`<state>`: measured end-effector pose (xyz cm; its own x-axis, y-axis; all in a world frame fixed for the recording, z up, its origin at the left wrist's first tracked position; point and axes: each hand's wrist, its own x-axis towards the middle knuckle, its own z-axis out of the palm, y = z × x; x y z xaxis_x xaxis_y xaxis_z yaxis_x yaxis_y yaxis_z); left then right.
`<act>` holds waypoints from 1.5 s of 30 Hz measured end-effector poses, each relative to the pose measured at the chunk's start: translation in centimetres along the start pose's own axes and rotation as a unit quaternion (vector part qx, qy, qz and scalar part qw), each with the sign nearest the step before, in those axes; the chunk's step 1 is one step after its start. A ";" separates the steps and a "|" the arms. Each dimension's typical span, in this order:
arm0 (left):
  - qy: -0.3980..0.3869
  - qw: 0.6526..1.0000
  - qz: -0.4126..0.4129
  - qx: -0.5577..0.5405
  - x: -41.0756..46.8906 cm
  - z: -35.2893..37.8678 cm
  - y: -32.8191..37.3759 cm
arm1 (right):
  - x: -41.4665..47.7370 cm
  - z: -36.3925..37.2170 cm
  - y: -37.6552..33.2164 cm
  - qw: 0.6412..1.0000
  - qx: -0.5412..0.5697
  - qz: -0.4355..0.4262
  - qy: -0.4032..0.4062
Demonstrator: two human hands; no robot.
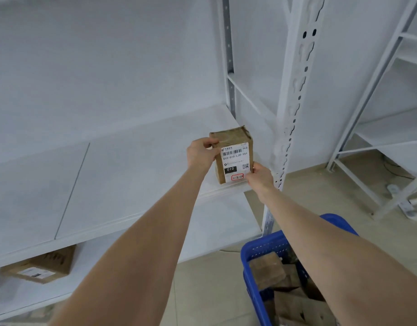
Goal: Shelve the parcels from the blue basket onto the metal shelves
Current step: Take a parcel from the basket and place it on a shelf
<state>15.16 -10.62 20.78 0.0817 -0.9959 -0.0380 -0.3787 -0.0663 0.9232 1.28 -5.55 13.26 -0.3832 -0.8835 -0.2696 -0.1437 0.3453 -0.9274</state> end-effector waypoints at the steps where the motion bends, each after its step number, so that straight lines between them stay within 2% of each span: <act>1: 0.001 1.000 -0.003 -0.001 0.3 0.1 -0.4 | 0.3 0.3 0.1 1.000 0.004 -0.002 -0.005; 16: -0.004 0.999 0.006 0.050 0.5 -0.6 -3.1 | 1.8 1.9 1.0 0.998 -0.010 0.005 -0.054; 20: -0.007 0.994 0.022 0.109 -0.3 -0.8 -2.8 | 1.5 1.1 0.1 0.995 -0.091 0.016 -0.044; 23: -0.004 0.982 0.042 0.184 -1.0 -0.7 -2.0 | 0.8 -0.3 -1.1 0.985 -0.169 -0.031 0.011; 26: 0.008 0.958 0.086 0.272 -1.7 -0.5 -1.0 | 0.4 -1.5 -2.6 0.941 -0.297 -0.152 0.055; 29: -0.003 0.912 0.169 0.373 -2.1 0.1 -0.1 | 0.4 -1.7 -4.3 0.872 -0.419 -0.252 0.029; 31: -0.018 0.886 0.190 0.424 -2.1 0.9 0.2 | 0.4 -1.2 -5.0 0.839 -0.463 -0.286 0.007; 33: -0.030 0.868 0.193 0.457 -2.1 1.5 0.2 | 0.4 -0.7 -5.3 0.825 -0.485 -0.290 -0.013; 35: -0.032 0.860 0.186 0.473 -1.9 2.0 -0.2 | 0.4 -0.4 -5.2 0.824 -0.490 -0.284 -0.020; 38: -0.043 0.854 0.170 0.489 -1.9 2.3 -0.8 | 0.2 -0.3 -5.3 0.840 -0.469 -0.272 -0.019; 45: -0.029 0.836 0.183 0.517 -1.0 1.9 -0.2 | 0.7 0.4 -5.8 0.851 -0.449 -0.271 0.009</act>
<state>13.40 -9.68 19.95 -0.2478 -0.9604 0.1275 -0.9651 0.2562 0.0545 2.18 -8.31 18.33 -0.0508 -0.9878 0.1470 -0.9404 -0.0023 -0.3402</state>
